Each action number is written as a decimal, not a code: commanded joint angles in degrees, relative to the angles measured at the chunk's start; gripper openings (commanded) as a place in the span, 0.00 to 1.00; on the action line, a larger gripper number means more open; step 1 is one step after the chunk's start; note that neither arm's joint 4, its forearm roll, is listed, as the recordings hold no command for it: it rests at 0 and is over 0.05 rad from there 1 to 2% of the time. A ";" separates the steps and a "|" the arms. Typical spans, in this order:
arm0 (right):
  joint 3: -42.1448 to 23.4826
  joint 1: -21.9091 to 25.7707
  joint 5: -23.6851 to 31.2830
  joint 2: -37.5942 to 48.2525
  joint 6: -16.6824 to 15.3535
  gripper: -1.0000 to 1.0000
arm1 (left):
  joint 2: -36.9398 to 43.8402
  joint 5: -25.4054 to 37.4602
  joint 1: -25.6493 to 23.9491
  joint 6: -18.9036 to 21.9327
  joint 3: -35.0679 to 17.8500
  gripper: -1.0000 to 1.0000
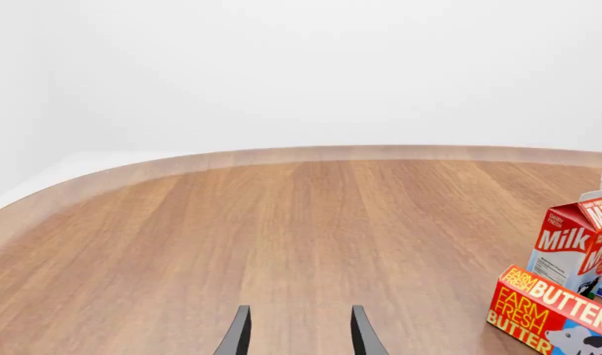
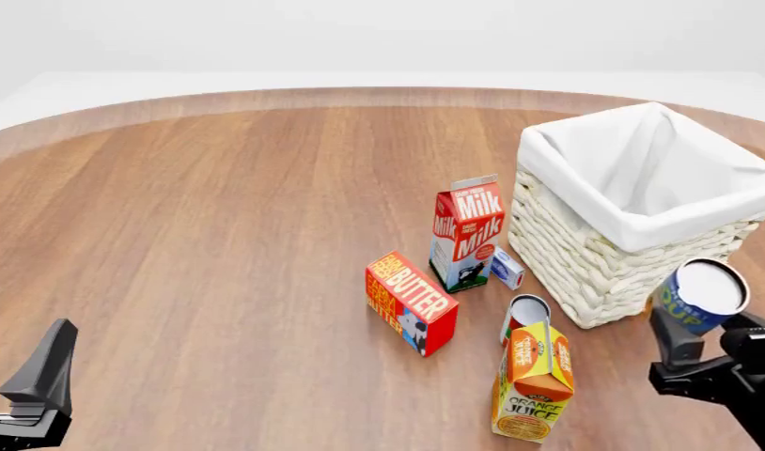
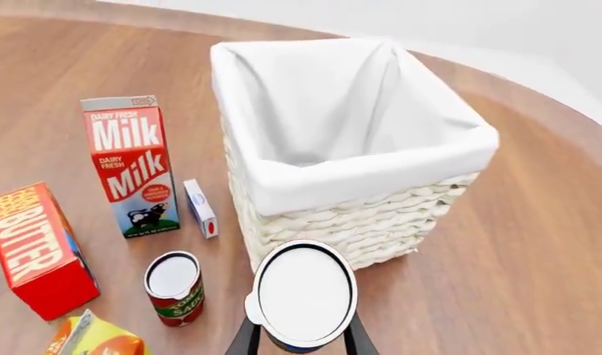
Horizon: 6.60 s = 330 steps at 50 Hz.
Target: Pick up the alphabet soup, and put it in the basket.
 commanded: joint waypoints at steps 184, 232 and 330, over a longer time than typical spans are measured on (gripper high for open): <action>-54.33 -1.43 24.86 27.61 -9.26 0.00 | 0.00 0.00 0.00 0.00 0.00 1.00; -66.23 0.29 33.27 41.27 -6.53 0.00 | 0.00 0.00 0.00 0.00 0.00 1.00; -63.77 -1.95 32.31 54.42 -10.63 0.00 | 0.00 0.00 0.00 0.00 0.00 1.00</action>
